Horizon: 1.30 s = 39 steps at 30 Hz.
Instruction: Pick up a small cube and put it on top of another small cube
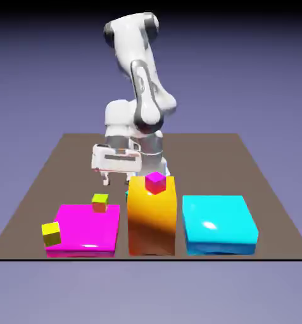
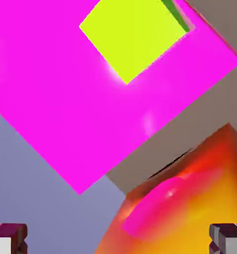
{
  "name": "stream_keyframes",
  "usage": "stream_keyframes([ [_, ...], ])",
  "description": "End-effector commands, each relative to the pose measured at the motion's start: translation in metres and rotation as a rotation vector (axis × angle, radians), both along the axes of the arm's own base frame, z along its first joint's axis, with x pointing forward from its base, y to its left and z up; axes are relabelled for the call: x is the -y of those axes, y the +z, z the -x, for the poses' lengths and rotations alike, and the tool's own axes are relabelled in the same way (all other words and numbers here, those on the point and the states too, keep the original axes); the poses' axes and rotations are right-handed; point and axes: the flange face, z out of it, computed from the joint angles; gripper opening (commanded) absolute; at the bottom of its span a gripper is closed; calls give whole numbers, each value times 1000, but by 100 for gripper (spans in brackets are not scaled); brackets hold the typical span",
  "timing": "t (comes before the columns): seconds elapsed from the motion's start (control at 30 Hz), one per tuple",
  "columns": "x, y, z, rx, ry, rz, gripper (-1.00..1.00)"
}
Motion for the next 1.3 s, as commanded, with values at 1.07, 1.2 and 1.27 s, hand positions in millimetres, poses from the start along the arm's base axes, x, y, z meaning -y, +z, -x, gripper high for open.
stream_keyframes([
  [1.07, -30, -67, 115, -285, -1149, -261, 0],
  [1.2, -29, -74, 115, -284, -1148, -252, 0],
  [1.27, -29, -79, 115, -287, -1146, -249, 0],
])
